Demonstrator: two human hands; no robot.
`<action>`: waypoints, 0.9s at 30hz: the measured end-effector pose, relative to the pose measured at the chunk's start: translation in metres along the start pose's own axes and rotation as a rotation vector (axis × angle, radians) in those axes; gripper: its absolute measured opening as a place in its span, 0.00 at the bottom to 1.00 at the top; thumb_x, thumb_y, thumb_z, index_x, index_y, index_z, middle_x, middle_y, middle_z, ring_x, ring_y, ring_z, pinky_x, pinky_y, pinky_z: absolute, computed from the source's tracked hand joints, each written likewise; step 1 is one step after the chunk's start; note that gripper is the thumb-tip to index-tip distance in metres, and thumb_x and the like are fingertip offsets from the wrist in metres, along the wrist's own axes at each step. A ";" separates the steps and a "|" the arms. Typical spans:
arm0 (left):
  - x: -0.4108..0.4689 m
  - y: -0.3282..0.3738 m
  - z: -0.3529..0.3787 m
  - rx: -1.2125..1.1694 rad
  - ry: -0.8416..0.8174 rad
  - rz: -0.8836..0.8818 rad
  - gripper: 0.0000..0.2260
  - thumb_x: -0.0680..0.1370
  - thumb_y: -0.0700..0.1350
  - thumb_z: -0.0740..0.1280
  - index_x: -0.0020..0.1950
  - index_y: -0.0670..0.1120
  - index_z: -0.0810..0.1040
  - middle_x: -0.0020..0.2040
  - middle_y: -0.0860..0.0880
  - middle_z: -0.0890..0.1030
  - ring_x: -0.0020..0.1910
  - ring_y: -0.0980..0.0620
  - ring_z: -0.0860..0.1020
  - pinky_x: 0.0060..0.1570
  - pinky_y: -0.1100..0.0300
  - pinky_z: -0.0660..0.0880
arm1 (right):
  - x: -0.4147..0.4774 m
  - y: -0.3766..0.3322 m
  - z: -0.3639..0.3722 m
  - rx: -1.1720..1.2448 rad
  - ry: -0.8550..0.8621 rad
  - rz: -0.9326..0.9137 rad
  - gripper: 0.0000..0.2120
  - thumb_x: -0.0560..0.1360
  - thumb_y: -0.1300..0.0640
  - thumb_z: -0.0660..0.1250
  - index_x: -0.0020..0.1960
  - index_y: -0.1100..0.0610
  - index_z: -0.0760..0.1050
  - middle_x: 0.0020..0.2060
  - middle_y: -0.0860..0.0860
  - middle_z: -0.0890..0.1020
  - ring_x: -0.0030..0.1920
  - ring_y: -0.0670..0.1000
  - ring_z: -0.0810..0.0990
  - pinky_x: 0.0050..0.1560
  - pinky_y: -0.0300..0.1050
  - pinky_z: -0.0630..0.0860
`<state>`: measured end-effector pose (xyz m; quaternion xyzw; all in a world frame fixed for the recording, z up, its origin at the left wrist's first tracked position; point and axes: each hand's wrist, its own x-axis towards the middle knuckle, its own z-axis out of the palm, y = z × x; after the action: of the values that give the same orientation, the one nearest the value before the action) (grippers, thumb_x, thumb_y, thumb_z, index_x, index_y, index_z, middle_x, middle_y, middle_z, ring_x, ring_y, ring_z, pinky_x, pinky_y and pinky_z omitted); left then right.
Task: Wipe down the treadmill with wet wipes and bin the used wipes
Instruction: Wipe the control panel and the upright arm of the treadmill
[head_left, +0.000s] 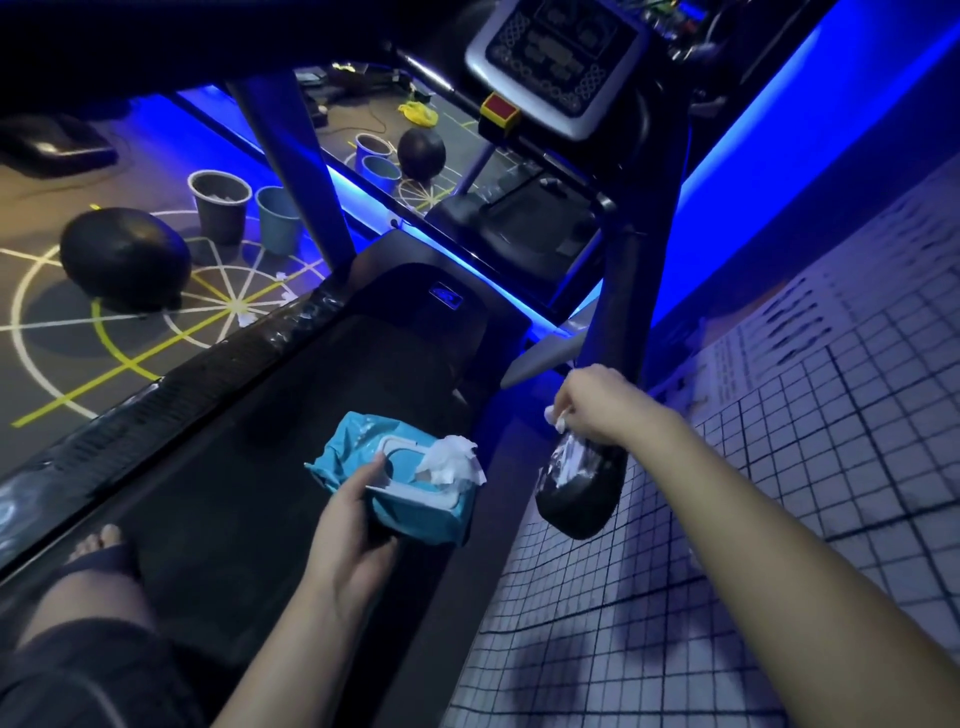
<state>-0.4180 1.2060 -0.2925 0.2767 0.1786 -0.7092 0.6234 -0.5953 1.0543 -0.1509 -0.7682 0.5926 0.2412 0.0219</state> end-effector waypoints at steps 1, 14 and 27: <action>0.002 0.000 0.001 0.010 -0.004 0.015 0.14 0.84 0.43 0.66 0.68 0.40 0.79 0.59 0.37 0.86 0.57 0.40 0.86 0.62 0.40 0.79 | -0.003 -0.004 0.001 -0.022 -0.023 -0.022 0.08 0.80 0.51 0.68 0.53 0.48 0.86 0.52 0.53 0.83 0.57 0.56 0.77 0.50 0.41 0.68; 0.043 -0.012 -0.022 -0.107 -0.002 0.011 0.20 0.79 0.42 0.71 0.70 0.39 0.79 0.64 0.35 0.83 0.65 0.35 0.82 0.73 0.36 0.71 | 0.015 -0.004 -0.019 -0.046 -0.032 -0.141 0.03 0.74 0.50 0.74 0.46 0.45 0.86 0.45 0.48 0.85 0.49 0.52 0.82 0.48 0.44 0.78; 0.066 -0.003 -0.026 -0.107 0.008 0.007 0.21 0.79 0.42 0.72 0.73 0.40 0.78 0.65 0.37 0.83 0.65 0.37 0.82 0.73 0.39 0.72 | 0.012 -0.030 -0.028 -0.019 -0.281 -0.245 0.05 0.74 0.54 0.72 0.43 0.44 0.85 0.39 0.41 0.85 0.42 0.42 0.81 0.44 0.37 0.77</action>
<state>-0.4217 1.1699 -0.3534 0.2465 0.2177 -0.6954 0.6390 -0.5555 1.0434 -0.1386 -0.7935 0.4835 0.3473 0.1262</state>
